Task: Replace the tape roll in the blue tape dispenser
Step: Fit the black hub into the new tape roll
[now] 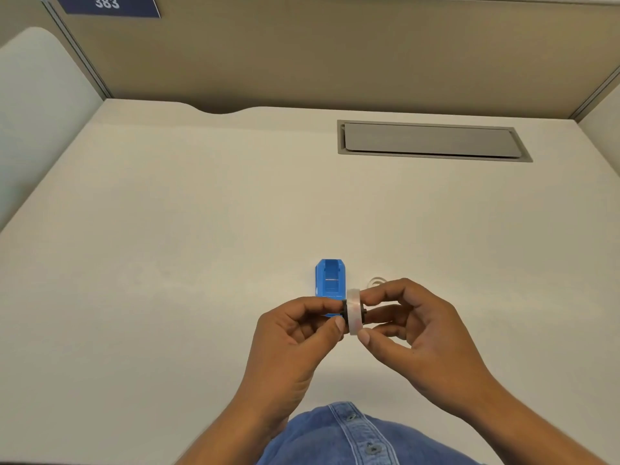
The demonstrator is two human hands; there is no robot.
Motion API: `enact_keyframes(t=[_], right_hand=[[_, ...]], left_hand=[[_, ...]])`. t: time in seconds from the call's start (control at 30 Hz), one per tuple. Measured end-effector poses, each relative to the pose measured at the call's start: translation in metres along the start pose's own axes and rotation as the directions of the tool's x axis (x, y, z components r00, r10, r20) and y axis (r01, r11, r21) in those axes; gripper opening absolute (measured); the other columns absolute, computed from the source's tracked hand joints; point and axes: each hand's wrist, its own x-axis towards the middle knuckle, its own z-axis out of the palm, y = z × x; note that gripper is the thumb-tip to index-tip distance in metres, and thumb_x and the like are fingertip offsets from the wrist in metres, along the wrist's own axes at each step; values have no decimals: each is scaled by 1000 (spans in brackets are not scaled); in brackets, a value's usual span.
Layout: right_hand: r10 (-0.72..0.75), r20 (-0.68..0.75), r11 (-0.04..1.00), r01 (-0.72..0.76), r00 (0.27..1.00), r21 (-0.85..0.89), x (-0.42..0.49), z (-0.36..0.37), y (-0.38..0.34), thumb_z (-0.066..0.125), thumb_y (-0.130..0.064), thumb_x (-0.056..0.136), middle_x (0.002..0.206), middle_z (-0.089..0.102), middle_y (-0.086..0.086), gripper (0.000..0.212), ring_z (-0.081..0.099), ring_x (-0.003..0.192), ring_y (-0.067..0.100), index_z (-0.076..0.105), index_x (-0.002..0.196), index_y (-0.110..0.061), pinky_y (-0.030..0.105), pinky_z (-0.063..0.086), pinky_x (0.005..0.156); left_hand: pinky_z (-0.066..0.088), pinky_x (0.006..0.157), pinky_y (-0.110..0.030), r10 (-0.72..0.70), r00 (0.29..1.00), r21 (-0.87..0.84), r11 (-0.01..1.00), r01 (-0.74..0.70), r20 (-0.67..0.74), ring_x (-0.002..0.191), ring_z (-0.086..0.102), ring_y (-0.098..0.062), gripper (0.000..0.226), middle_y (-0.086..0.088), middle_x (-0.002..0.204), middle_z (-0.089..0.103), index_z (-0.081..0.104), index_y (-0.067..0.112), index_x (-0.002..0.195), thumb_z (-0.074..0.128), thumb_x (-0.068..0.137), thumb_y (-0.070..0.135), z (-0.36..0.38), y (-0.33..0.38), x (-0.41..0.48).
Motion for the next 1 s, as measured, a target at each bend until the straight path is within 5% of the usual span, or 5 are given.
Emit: enact_keyframes(t=[0.2,0.63,0.77,0.9,1.0], right_hand=[[30,2,999,-30,1000,15,-1,0,3,80,-32,67,101,73,-3,30,73,89,21,70,96,-29,22,57,70],[108,-80,994,-109,991,-6,10,1,14,73,-10,83,91,74,-3,18,72,83,16,75,85,-28,34,61,59],[80,-108,992,-90,991,-87,16,0,18,76,-15,79,89,73,-6,13,71,86,16,76,83,-28,43,61,64],[59,-128,983,-80,990,-167,28,-1,27,77,-17,79,87,72,-12,15,69,82,10,75,81,-32,25,55,60],[56,-133,970,-86,990,-226,42,1,36,77,-20,79,83,72,-16,14,68,78,5,74,79,-34,13,48,56]], left_hand=[[54,70,-15,-6,1000,24,1000,6,-10,83,73,-15,15,0,85,79,79,25,90,74,81,13,0,-1,1],[54,68,-18,13,999,105,994,-8,-43,72,70,-14,15,0,79,77,78,31,87,74,82,18,-1,-8,10],[54,63,-33,34,998,189,982,-24,-50,70,63,-27,12,-6,74,74,77,37,88,72,82,27,-4,-13,16],[49,56,-37,68,996,288,956,-49,-54,58,48,-19,13,-13,74,68,75,38,87,73,83,26,-9,-17,31],[39,48,-19,80,994,321,945,-54,-69,51,39,-5,12,12,63,62,75,35,85,74,83,24,-13,-23,47]])
